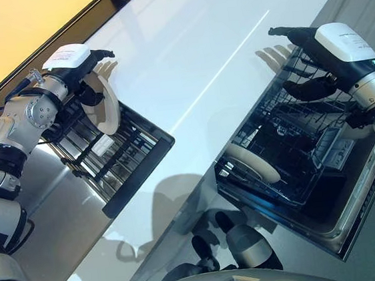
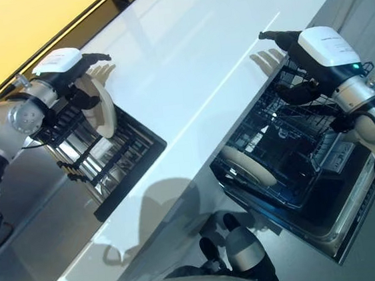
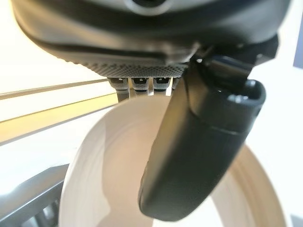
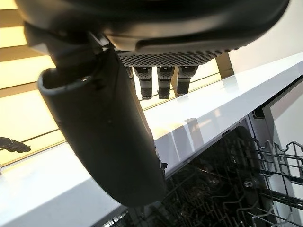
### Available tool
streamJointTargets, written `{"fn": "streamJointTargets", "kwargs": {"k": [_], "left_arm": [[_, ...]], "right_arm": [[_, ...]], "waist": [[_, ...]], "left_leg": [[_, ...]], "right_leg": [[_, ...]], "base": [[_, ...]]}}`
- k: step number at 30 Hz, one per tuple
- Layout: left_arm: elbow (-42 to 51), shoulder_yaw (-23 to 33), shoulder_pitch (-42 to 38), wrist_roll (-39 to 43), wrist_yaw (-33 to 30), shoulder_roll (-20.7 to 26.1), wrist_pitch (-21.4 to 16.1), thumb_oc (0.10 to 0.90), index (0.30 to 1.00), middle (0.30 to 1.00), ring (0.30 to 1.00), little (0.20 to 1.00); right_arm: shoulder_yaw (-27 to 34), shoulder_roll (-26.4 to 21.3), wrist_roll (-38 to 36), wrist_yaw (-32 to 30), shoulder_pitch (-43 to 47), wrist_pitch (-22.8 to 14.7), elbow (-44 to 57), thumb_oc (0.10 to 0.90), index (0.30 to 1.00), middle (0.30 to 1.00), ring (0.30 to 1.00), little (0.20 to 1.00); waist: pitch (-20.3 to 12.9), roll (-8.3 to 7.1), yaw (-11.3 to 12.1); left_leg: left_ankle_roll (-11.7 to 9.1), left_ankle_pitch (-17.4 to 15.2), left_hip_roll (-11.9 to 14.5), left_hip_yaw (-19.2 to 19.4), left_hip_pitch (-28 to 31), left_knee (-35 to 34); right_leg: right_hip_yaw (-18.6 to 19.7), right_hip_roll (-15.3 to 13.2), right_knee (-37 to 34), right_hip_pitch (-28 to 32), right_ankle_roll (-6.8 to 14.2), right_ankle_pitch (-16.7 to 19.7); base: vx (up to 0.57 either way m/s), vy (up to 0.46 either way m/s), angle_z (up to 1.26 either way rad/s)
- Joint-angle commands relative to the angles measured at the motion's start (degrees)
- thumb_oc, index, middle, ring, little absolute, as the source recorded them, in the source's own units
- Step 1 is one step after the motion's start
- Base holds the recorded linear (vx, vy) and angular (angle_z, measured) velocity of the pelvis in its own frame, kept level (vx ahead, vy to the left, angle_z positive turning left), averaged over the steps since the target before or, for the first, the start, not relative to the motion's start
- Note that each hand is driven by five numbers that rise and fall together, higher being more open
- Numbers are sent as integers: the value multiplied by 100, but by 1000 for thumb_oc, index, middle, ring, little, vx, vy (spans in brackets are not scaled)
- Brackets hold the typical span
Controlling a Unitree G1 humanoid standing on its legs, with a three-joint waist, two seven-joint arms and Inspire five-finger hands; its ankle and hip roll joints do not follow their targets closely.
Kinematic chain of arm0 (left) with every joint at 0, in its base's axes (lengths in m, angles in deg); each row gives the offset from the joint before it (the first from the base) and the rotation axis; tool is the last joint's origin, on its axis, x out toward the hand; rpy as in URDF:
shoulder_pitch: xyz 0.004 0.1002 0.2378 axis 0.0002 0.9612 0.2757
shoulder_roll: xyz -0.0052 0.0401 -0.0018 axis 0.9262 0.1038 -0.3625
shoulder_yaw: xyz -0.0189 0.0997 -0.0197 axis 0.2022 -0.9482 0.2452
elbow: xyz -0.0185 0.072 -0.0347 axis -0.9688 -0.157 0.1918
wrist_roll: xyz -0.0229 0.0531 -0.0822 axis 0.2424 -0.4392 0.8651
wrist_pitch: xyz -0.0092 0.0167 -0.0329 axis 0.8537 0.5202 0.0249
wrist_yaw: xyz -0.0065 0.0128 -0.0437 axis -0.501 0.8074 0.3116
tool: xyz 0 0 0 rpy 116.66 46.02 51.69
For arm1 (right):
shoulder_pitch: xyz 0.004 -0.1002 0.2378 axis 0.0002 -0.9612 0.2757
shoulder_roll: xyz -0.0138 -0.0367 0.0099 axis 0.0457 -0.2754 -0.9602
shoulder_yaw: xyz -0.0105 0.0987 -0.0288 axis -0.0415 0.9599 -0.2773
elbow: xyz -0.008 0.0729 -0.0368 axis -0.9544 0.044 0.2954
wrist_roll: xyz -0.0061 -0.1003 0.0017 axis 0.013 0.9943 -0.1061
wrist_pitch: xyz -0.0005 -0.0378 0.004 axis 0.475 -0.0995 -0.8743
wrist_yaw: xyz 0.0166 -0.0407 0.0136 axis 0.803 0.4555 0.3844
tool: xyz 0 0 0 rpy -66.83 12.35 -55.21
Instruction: Pick up plates and place into dishwasher.
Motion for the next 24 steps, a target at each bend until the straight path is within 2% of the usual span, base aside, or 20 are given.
{"fn": "streamJointTargets", "kwargs": {"k": [1,10,11,12,24], "left_arm": [[-218,-124,-767,-280,-384,353,-86,800,900,900,900,900],[-380,-284,-732,-647,-187,420,-237,800,900,900,900,900],[-407,-278,-707,-661,-172,407,-265,383,542,542,542,483],[-393,-286,-695,-650,-108,400,-255,100,300,300,300,200],[-504,-29,-553,-559,41,476,-218,100,300,300,300,200]], "right_arm": [[386,-514,-15,-260,429,-332,328,800,900,900,900,900],[257,-597,-34,-252,576,-388,314,800,900,900,900,900],[249,-602,-27,-234,592,-385,313,800,900,900,900,900],[218,-604,-23,-226,618,-375,325,800,900,900,900,900],[198,-529,111,-207,678,-387,377,800,900,900,900,900]], "waist": [[-660,-31,203],[-612,3,211],[-616,10,215],[-615,20,223],[-670,37,273]], "left_leg": [[-50,-538,-230,230,-207,431],[-76,-512,-228,217,-197,421],[-78,-514,-232,216,-197,425],[-78,-510,-233,207,-199,418],[-105,-482,-221,184,-166,362]], "right_leg": [[-152,-219,744,-431,864,-325],[-172,-220,687,-380,858,-314],[-175,-217,678,-372,853,-315],[-180,-218,668,-366,849,-317],[-200,-198,562,-273,839,-311]], "base": [[0,0,0],[0,0,0],[0,0,0],[0,0,0],[-12,-2,0]]}}
